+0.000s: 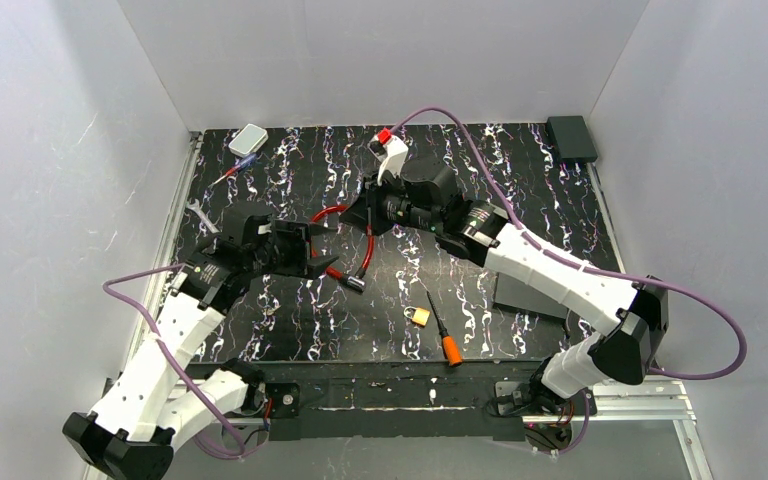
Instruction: Unlock with the key
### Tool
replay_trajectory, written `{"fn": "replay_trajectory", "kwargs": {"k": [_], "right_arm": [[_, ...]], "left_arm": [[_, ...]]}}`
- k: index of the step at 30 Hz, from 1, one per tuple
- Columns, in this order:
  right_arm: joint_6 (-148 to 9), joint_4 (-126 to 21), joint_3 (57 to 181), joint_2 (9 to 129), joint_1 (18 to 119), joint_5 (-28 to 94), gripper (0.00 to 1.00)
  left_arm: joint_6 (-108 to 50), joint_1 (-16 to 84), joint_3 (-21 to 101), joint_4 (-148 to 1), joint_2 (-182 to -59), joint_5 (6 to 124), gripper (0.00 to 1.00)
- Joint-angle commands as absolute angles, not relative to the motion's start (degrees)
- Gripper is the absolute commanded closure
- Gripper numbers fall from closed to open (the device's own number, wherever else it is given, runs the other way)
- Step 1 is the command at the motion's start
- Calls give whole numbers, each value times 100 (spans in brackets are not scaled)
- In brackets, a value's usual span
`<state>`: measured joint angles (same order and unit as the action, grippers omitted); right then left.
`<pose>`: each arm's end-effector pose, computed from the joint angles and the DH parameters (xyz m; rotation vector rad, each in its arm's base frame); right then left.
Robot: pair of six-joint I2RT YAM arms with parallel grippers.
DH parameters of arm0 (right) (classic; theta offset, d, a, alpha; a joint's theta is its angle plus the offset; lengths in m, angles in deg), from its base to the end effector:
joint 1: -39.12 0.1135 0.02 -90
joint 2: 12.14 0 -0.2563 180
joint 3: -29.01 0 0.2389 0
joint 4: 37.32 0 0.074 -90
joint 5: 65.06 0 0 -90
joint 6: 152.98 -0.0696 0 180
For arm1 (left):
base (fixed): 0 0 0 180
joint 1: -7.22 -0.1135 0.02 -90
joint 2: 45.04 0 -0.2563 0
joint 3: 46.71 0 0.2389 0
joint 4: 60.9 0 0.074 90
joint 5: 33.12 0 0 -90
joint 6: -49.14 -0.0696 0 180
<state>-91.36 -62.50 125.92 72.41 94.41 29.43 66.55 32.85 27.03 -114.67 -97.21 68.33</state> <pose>0.2055 0.3063 0.3880 -0.5095 1.8692 1.0872 0.1791 -0.1013 0.3280 -1.5674 2.0264 -1.3973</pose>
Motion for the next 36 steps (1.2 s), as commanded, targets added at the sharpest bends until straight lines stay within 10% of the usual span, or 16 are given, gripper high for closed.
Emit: {"fn": "replay_trajectory", "kwargs": {"k": [1,36], "right_arm": [[-9273,-5922,12871,7057,9423,2863,99],[-9455,-5768,12690,6908,9423,3028,99]], "left_arm": [[6975,3263,2584,-11255,-9728,6817,51],[7086,3262,2610,-10867,-9998,6524,68]]}}
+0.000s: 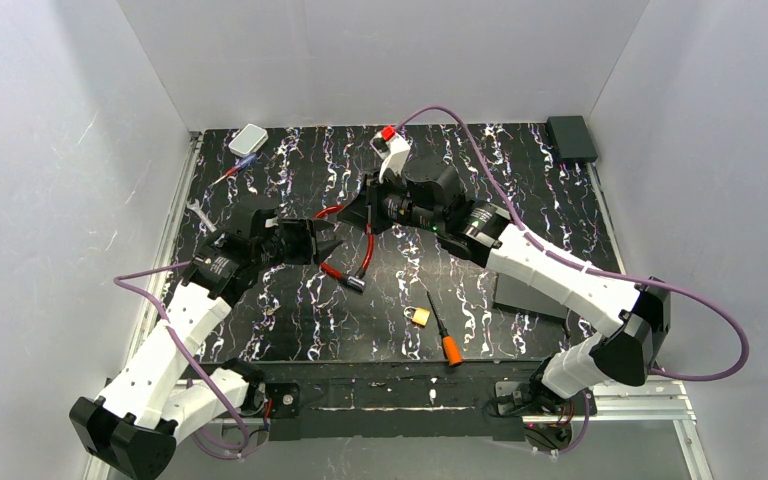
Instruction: Unlock with the key
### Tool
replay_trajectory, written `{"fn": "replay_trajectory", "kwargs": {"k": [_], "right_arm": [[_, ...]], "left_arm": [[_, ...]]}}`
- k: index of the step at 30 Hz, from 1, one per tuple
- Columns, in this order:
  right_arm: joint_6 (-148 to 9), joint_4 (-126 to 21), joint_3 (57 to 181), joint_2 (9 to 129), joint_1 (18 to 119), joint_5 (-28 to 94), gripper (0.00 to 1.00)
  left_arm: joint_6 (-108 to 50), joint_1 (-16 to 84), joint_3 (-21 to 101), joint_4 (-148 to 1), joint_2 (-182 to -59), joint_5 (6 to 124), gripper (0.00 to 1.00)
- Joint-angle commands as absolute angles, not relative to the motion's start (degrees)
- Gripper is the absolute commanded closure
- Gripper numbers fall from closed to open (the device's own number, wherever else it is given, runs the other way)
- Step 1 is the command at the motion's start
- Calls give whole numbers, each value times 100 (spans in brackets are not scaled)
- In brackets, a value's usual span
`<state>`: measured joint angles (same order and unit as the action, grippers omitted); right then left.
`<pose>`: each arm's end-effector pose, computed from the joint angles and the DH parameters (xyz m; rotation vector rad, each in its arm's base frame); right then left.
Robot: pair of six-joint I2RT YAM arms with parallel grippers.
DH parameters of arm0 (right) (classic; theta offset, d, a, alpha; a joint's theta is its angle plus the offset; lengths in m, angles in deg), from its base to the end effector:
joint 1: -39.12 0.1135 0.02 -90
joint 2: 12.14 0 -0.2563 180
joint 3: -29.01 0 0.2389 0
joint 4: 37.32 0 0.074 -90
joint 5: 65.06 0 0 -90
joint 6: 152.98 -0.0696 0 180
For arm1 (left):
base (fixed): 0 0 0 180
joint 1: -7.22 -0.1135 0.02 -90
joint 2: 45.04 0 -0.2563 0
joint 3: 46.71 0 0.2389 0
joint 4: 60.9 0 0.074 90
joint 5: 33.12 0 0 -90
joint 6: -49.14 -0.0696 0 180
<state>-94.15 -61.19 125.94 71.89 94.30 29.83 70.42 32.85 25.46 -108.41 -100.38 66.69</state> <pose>0.2047 0.3046 0.3945 -0.4639 1.8576 1.1394 0.1982 -0.1082 0.3207 -1.6366 1.9486 -1.4264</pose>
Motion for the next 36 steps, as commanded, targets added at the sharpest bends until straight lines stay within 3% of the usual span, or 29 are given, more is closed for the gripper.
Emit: {"fn": "replay_trajectory", "kwargs": {"k": [1,6,12,15,20,30,36], "right_arm": [[-9466,-5767,12688,6907,9423,3030,99],[-9474,-5741,12647,6907,9423,3052,99],[-9469,-5703,12599,6907,9423,3047,99],[-9477,-5675,12573,6914,9423,3060,99],[-9464,-5674,12547,6917,9423,3074,99],[-9419,-5714,12433,6872,9423,3100,99],[-9414,-5732,12417,6863,9423,3126,99]], "left_arm": [[7085,3266,2601,-10867,-9994,6530,69],[7111,3266,2577,-10867,-9963,6547,72],[7179,3262,2589,-10809,-9961,6665,52],[7216,3265,2610,-10718,-10016,6775,48],[7269,3265,2652,-10726,-10038,6726,57],[7287,3262,2652,-10717,-10045,6679,64],[7207,3267,2707,-10902,-9990,6515,82]]}}
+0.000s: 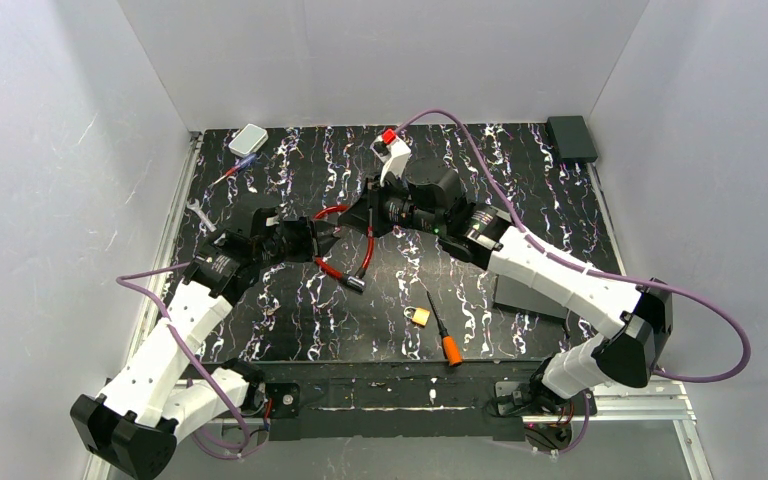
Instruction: Unlock with the key
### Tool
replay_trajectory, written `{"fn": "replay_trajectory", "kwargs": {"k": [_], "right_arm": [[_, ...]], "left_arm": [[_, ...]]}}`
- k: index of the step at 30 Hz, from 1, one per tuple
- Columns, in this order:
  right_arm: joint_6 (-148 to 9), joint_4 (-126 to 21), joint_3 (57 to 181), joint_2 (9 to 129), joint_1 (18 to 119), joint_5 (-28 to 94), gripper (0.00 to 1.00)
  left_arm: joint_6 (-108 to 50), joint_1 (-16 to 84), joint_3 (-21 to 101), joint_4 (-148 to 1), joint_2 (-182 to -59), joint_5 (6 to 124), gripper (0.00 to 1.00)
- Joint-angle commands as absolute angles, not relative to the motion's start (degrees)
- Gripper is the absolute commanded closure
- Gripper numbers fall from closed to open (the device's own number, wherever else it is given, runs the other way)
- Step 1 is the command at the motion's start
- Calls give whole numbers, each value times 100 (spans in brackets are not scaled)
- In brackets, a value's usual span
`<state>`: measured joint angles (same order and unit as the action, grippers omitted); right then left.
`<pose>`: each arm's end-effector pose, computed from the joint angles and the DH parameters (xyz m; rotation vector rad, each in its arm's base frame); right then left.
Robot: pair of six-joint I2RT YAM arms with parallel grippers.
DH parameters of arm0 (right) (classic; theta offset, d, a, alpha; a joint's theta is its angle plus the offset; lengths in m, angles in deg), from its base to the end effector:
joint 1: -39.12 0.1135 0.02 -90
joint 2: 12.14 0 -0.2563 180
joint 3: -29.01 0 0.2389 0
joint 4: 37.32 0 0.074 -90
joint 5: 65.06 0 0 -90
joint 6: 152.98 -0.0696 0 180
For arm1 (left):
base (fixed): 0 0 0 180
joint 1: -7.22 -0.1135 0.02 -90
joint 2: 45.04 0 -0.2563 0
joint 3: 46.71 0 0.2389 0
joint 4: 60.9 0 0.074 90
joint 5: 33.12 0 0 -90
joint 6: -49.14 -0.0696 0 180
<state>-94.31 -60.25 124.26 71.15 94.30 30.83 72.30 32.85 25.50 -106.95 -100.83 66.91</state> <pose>0.2022 0.3032 0.3903 -0.4758 1.8592 1.1555 0.2012 -0.1100 0.3225 -1.6615 1.9220 -1.4598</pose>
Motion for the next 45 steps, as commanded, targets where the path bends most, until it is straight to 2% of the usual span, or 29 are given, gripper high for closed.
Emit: {"fn": "replay_trajectory", "kwargs": {"k": [1,3,5,12,13,14,15,17,19,25,30,36,41,45], "right_arm": [[-9411,-5724,12415,6868,9423,3134,99],[-9413,-5723,12412,6868,9423,3164,99],[-9412,-5723,12409,6879,9423,3206,99],[-9406,-5838,12424,6836,9423,3336,99],[-9392,-5932,12464,6819,9423,3329,95],[-9352,-6027,12504,6801,9423,3329,84],[-9315,-6126,12551,6769,9423,3298,67],[-9295,-6220,12554,6655,9404,3180,40],[-9356,-6132,12477,6467,9348,3155,32],[-9481,-5699,12482,6270,9142,3691,27],[-10311,-4822,12527,6435,8551,5003,25],[-11103,-4100,12867,6915,8280,5889,27],[-11525,-3623,13146,7243,8274,6367,29],[-11695,-3428,13229,7352,8280,6507,33]], "left_arm": [[7188,3262,2725,-10939,-9989,6495,84],[7173,3262,2744,-10946,-10000,6475,89],[7144,3262,2763,-10945,-10006,6462,99],[6705,3264,2973,-11003,-10068,6211,100],[6497,3267,3062,-11007,-10094,6109,100],[6285,3262,3150,-11007,-10121,5998,100],[6025,3262,3240,-10992,-10142,5867,100],[5372,3262,3406,-10865,-10138,5498,100],[4791,3260,3469,-10524,-10082,5243,100],[2988,3257,3282,-8919,-9821,5096,100],[1890,3262,2968,-7159,-9636,5766,100],[738,3254,3239,-6696,-9682,6751,100],[667,3253,3393,-6469,-9848,7181,100],[693,3260,3455,-6411,-9908,7156,100]]}}
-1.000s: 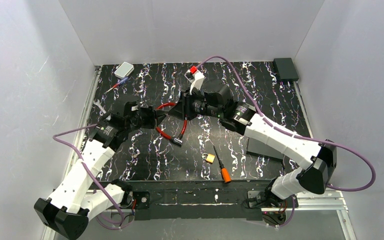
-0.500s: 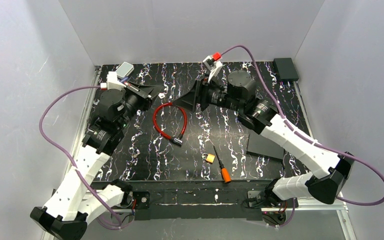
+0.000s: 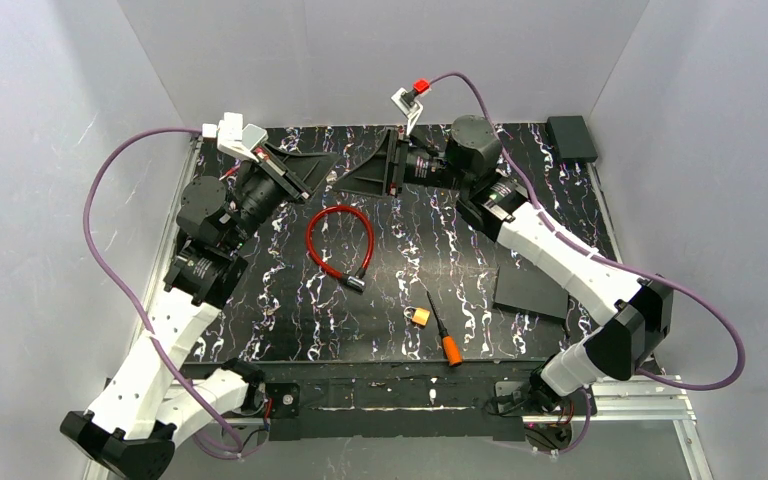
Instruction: Unlock with the key
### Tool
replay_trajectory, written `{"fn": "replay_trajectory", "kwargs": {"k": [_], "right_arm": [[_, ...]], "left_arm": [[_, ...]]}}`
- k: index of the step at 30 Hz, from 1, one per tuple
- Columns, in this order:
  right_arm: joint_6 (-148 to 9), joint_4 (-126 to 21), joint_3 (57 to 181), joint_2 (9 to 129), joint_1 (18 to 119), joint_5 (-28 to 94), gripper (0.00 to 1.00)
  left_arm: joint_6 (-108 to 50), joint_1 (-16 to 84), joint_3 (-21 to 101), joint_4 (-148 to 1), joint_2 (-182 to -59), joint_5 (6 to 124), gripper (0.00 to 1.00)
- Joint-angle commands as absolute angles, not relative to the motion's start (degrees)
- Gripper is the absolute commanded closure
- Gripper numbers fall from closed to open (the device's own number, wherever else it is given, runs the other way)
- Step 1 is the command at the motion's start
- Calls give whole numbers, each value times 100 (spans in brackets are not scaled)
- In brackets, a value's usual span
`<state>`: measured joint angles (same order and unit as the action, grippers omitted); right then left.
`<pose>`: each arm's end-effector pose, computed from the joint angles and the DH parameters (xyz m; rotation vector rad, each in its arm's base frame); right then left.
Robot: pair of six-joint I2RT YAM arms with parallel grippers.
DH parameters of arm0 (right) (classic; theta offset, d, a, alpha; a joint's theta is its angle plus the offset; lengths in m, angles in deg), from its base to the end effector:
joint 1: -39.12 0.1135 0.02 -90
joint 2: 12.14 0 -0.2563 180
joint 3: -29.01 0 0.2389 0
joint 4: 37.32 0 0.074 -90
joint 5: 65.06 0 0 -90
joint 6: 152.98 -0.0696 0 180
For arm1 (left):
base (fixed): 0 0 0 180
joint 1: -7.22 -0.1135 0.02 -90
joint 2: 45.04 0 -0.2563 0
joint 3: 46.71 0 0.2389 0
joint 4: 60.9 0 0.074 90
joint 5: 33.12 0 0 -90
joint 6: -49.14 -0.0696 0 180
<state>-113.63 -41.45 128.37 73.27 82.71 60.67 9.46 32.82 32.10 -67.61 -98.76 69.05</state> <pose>0.2327 0.2776 0.4488 -0.5088 1.6216 1.7297 0.1916 -0.1081 0.4662 -0.0941 1.3615 -1.2645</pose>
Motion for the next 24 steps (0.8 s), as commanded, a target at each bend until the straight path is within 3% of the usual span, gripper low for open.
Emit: {"fn": "replay_trajectory", "kwargs": {"k": [1,15,24], "right_arm": [[-11724,-3406,13239,7369,8280,6521,36],[-11879,-3222,13228,7575,8280,6450,67],[-11805,-3197,13021,7544,8280,6133,79]], "left_arm": [[703,3255,3459,-6404,-9922,7130,100],[849,3256,3488,-6186,-10145,7091,100],[945,3263,3348,-6112,-10097,7059,100]]}}
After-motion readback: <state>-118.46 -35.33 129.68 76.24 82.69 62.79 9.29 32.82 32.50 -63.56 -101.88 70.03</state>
